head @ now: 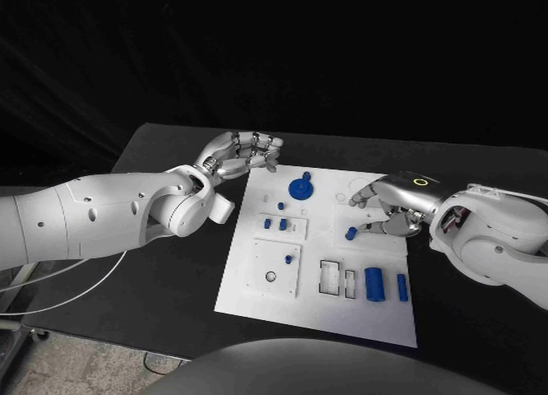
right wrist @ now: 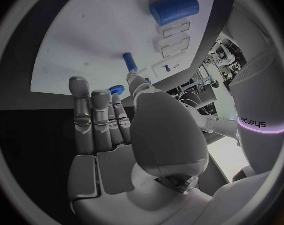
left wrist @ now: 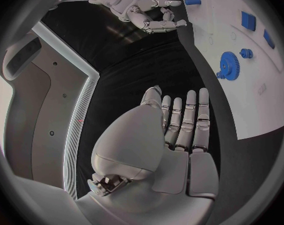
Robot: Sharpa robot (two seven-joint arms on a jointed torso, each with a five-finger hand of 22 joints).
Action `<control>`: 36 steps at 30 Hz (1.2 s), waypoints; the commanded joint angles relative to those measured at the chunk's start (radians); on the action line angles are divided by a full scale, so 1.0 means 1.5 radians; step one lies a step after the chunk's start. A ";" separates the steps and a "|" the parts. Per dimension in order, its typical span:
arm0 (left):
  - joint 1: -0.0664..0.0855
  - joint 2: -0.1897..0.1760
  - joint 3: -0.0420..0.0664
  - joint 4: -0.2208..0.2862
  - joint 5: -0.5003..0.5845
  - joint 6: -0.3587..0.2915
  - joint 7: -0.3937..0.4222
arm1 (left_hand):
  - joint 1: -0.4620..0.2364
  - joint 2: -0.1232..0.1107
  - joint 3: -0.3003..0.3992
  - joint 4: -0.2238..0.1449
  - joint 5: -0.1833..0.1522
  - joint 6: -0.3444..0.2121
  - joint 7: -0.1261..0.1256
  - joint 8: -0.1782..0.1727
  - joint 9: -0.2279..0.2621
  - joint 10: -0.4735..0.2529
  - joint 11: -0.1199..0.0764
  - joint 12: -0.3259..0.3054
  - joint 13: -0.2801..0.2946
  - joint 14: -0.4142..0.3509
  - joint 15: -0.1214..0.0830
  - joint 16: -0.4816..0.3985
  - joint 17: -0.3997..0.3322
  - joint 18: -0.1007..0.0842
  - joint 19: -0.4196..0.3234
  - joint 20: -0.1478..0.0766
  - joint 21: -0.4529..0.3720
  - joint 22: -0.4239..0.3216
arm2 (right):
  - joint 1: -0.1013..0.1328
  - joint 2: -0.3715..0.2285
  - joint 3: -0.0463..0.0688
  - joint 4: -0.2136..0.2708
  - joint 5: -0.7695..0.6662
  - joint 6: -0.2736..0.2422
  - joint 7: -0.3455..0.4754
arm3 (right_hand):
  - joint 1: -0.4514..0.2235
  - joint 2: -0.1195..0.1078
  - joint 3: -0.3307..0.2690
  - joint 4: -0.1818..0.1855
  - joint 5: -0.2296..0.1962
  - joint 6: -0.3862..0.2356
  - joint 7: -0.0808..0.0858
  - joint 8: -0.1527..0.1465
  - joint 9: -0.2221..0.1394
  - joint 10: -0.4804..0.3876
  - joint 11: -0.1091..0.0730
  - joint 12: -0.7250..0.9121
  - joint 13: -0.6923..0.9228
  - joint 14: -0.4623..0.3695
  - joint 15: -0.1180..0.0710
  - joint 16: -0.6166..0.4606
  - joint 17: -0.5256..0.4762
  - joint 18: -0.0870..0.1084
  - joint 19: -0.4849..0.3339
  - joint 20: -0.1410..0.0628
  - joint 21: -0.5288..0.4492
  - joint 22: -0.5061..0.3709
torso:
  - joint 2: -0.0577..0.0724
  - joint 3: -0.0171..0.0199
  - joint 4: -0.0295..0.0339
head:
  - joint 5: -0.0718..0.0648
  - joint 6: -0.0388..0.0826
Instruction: Assemble the parts on the task board
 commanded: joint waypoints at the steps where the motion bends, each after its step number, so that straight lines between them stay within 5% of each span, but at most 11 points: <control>1: 0.000 0.002 0.000 0.000 -0.003 0.010 0.001 | 0.007 0.002 0.004 -0.001 0.002 0.001 0.006 0.003 -0.001 -0.001 0.004 0.004 -0.001 0.004 0.003 0.003 -0.001 0.006 0.004 -0.001 -0.003 0.001 | -0.007 0.004 0.000 -0.004 -0.008 0.043 -0.013 | -0.004 0.000 -0.002 0.005 -0.004 0.002 0.004 0.000 -0.002 -0.003 0.000 -0.002 -0.001 0.005 0.002 0.005 0.003 0.010 0.006 0.001 0.006 0.036 | 0.000 0.0002 0.0004 | 0.001 0.000; 14: -0.001 0.003 0.000 -0.001 -0.003 0.011 -0.001 | 0.011 0.005 0.007 -0.002 0.004 0.001 0.007 0.003 -0.002 0.000 0.005 0.004 -0.003 0.003 0.003 0.003 -0.001 0.006 0.004 -0.001 -0.004 0.002 | -0.026 0.025 0.000 -0.017 -0.003 0.050 0.012 | 0.015 0.008 -0.001 0.000 -0.002 0.034 0.006 0.007 -0.014 0.051 -0.009 -0.007 -0.023 0.033 -0.002 0.025 0.013 0.004 0.038 -0.002 0.048 0.046 | 0.000 -0.0005 0.0002 | 0.002 0.000; 26: -0.002 0.007 0.000 -0.002 -0.003 0.014 -0.002 | 0.015 0.007 0.010 -0.002 0.005 0.002 0.007 0.004 -0.003 0.002 0.006 0.004 -0.005 0.003 0.003 0.003 -0.002 0.005 0.005 -0.001 -0.004 0.003 | -0.034 0.041 0.000 -0.030 -0.003 0.048 0.024 | 0.057 0.015 0.039 -0.023 0.075 0.080 0.000 0.017 -0.018 0.117 -0.013 -0.046 -0.063 0.031 -0.004 0.020 0.001 0.004 0.040 -0.005 0.040 0.047 | -0.001 -0.0004 0.0003 | 0.001 0.000; 36: -0.004 0.008 0.000 -0.004 -0.003 0.018 -0.004 | 0.017 0.009 0.013 -0.002 0.006 0.004 0.008 0.005 -0.004 0.004 0.008 0.005 -0.006 0.003 0.003 0.004 -0.003 0.005 0.005 -0.002 -0.004 0.004 | -0.038 0.046 0.000 -0.034 -0.008 0.021 0.024 | 0.068 0.019 0.069 -0.032 0.074 0.121 -0.004 0.035 -0.006 0.179 -0.019 -0.059 -0.081 0.036 -0.006 0.026 0.004 0.003 0.045 -0.007 0.052 0.050 | -0.001 -0.0005 -0.0002 | 0.003 0.000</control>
